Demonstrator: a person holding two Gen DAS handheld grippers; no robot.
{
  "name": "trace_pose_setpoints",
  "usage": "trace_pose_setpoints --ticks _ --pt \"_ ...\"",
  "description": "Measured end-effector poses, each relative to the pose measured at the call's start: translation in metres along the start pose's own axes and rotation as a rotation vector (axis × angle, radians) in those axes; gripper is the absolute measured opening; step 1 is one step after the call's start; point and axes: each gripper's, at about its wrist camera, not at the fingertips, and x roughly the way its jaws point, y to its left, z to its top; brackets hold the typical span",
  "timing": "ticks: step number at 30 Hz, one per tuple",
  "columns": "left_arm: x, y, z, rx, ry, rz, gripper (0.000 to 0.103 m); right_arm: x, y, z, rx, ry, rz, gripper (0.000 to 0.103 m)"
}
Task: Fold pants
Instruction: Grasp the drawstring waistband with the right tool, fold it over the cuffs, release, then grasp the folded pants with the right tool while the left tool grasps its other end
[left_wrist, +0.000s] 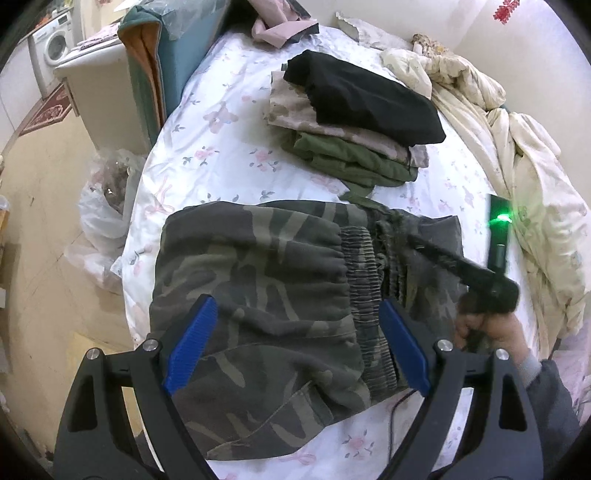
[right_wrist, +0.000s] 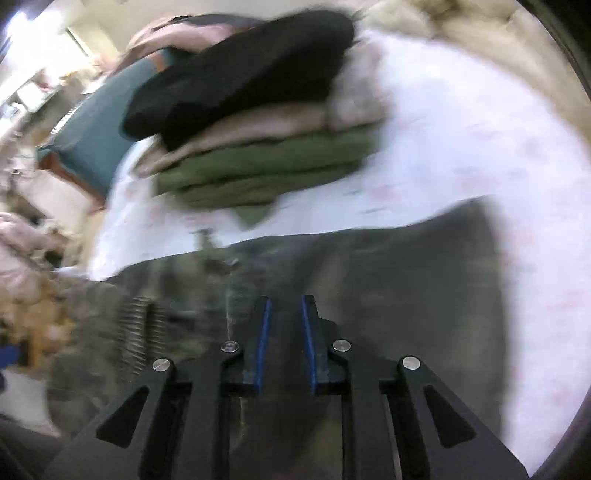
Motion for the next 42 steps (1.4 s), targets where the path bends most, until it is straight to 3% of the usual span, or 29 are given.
trace_pose_setpoints --ticks 2,5,11,16,21,24,26,27,28,30,32,37,41,42 --pt "0.001 0.002 0.003 -0.009 0.007 -0.009 0.087 0.016 0.020 -0.003 -0.069 0.059 0.031 0.017" --pt "0.000 0.003 0.006 -0.003 0.008 -0.019 0.087 0.013 0.045 -0.010 -0.169 0.057 0.078 0.017" --pt "-0.002 0.005 0.009 -0.005 0.002 -0.015 0.087 -0.043 0.037 -0.043 -0.059 0.021 0.079 0.017" --pt "0.002 -0.001 0.006 0.010 0.014 -0.007 0.087 -0.002 0.022 -0.090 0.000 0.146 0.043 0.017" --pt "0.004 -0.008 0.003 0.000 0.021 -0.012 0.087 -0.015 0.012 -0.093 0.079 0.128 0.114 0.017" --pt "0.001 -0.016 0.002 0.020 0.012 -0.013 0.087 -0.068 0.003 -0.098 0.077 0.029 0.110 0.017" --pt "0.001 -0.023 -0.001 0.042 0.006 -0.012 0.087 -0.108 -0.023 -0.105 0.152 -0.055 0.097 0.018" --pt "0.002 -0.025 -0.002 0.053 0.007 -0.008 0.087 -0.119 -0.035 -0.109 0.196 -0.083 0.083 0.031" --pt "0.004 -0.028 -0.004 0.065 0.008 -0.001 0.087 -0.134 -0.053 -0.117 0.270 -0.127 0.077 0.055" --pt "0.007 -0.032 -0.008 0.078 0.012 0.015 0.087 -0.150 -0.079 -0.134 0.388 -0.181 0.066 0.071" --pt "0.011 -0.036 -0.011 0.081 0.023 0.021 0.087 -0.155 -0.107 -0.155 0.506 -0.201 0.057 0.071" --pt "0.020 -0.048 -0.015 0.084 0.032 0.027 0.087 -0.137 -0.140 -0.189 0.633 -0.162 0.042 0.071" --pt "0.023 -0.061 -0.018 0.123 0.002 0.055 0.087 -0.111 -0.151 -0.195 0.690 -0.109 0.154 0.071" --pt "0.025 -0.064 -0.018 0.142 -0.002 0.065 0.087 -0.106 -0.149 -0.194 0.686 -0.109 0.169 0.067"
